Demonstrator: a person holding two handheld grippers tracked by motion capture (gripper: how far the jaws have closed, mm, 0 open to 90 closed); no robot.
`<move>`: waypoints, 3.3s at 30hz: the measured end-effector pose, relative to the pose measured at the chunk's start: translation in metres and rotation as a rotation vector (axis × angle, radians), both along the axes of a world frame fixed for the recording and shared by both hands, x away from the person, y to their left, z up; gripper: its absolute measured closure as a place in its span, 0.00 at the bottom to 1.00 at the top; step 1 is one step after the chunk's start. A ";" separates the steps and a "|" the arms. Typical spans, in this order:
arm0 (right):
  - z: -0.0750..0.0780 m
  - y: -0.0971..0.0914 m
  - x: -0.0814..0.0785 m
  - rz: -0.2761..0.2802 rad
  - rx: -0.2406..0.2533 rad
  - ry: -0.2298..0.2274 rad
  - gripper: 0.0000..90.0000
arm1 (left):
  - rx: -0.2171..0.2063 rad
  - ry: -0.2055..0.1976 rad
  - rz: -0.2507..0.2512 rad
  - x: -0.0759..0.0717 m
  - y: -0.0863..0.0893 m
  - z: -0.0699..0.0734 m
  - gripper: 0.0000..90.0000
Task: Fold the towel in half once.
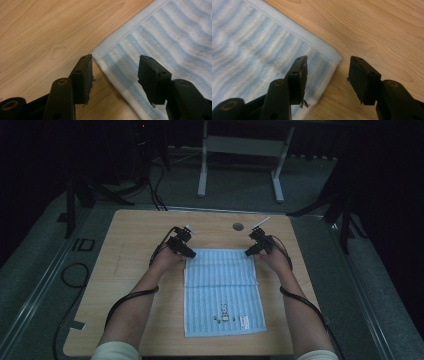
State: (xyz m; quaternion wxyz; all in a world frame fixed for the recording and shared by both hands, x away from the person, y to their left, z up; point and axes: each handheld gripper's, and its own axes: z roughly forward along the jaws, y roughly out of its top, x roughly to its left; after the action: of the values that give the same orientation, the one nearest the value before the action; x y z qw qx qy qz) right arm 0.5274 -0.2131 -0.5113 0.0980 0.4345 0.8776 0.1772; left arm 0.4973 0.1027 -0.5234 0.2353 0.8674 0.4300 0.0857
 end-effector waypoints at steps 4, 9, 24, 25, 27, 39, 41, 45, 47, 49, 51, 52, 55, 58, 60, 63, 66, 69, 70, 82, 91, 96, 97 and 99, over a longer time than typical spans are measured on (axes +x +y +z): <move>-0.007 0.002 0.002 -0.004 -0.019 0.012 0.55 | -0.003 0.016 0.004 0.002 0.001 -0.006 0.51; -0.012 0.005 0.001 0.011 -0.020 0.034 0.64 | 0.017 0.017 -0.011 0.001 -0.005 -0.009 0.49; -0.007 0.017 -0.005 0.077 -0.030 0.037 0.94 | -0.033 0.005 -0.050 -0.003 -0.014 -0.002 0.96; -0.005 0.016 -0.005 0.081 -0.026 0.033 0.94 | -0.083 -0.013 -0.051 -0.003 -0.011 0.009 0.96; 0.009 0.012 -0.004 0.076 -0.009 0.007 0.94 | -0.116 -0.041 -0.047 -0.004 -0.010 0.021 0.96; 0.124 0.005 0.002 0.086 0.126 -0.211 0.94 | -0.184 -0.266 -0.028 -0.008 0.010 0.134 0.96; 0.146 0.006 0.000 0.088 0.147 -0.259 0.94 | -0.190 -0.293 -0.023 -0.011 0.012 0.147 0.96; 0.178 0.005 -0.008 0.094 0.158 -0.332 0.94 | -0.200 -0.354 -0.029 -0.020 0.016 0.163 0.96; 0.182 0.004 -0.012 0.101 0.168 -0.338 0.94 | -0.215 -0.358 -0.039 -0.026 0.019 0.167 0.96; 0.188 0.000 -0.028 0.117 0.184 -0.367 0.94 | -0.242 -0.358 -0.070 -0.039 0.026 0.164 0.96; 0.186 -0.003 -0.040 0.145 0.177 -0.378 0.94 | -0.246 -0.366 -0.091 -0.049 0.028 0.157 0.96; 0.184 -0.005 -0.047 0.154 0.180 -0.383 0.94 | -0.245 -0.358 -0.106 -0.054 0.029 0.152 0.95; 0.172 -0.010 -0.065 0.185 0.184 -0.372 0.94 | -0.270 -0.332 -0.122 -0.070 0.033 0.135 0.95; 0.157 -0.016 -0.082 0.209 0.209 -0.355 0.94 | -0.286 -0.305 -0.137 -0.084 0.033 0.118 0.96; 0.145 -0.018 -0.092 0.221 0.205 -0.336 0.94 | -0.288 -0.284 -0.150 -0.093 0.032 0.105 0.96; 0.127 -0.020 -0.106 0.234 0.210 -0.309 0.94 | -0.284 -0.250 -0.169 -0.106 0.030 0.086 0.96; 0.108 -0.023 -0.120 0.251 0.214 -0.275 0.94 | -0.282 -0.223 -0.174 -0.119 0.029 0.070 0.96; 0.087 -0.027 -0.131 0.257 0.205 -0.235 0.94 | -0.291 -0.196 -0.172 -0.132 0.028 0.054 0.96; 0.080 -0.028 -0.134 0.251 0.208 -0.224 0.94 | -0.301 -0.180 -0.174 -0.136 0.028 0.048 0.96; 0.017 -0.041 -0.165 0.228 0.234 -0.109 0.94 | -0.305 -0.061 -0.198 -0.173 0.017 -0.004 0.95; -0.002 -0.036 -0.147 0.216 0.208 -0.051 0.94 | -0.270 -0.063 -0.171 -0.153 0.011 -0.004 0.95; 0.036 -0.034 -0.135 0.226 0.206 -0.130 0.94 | -0.292 -0.189 -0.146 -0.152 0.016 0.036 0.95; 0.045 -0.035 -0.137 0.230 0.209 -0.154 0.94 | -0.300 -0.228 -0.145 -0.159 0.017 0.045 0.95; 0.070 -0.044 -0.154 0.243 0.242 -0.224 0.94 | -0.333 -0.272 -0.207 -0.183 0.018 0.060 0.95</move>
State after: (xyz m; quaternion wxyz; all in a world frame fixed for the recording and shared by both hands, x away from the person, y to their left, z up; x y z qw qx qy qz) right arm 0.3730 -0.2566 -0.4414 0.1200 0.3117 0.8795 0.3390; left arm 0.3139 0.1209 -0.4636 0.4382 0.8366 0.3115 0.1051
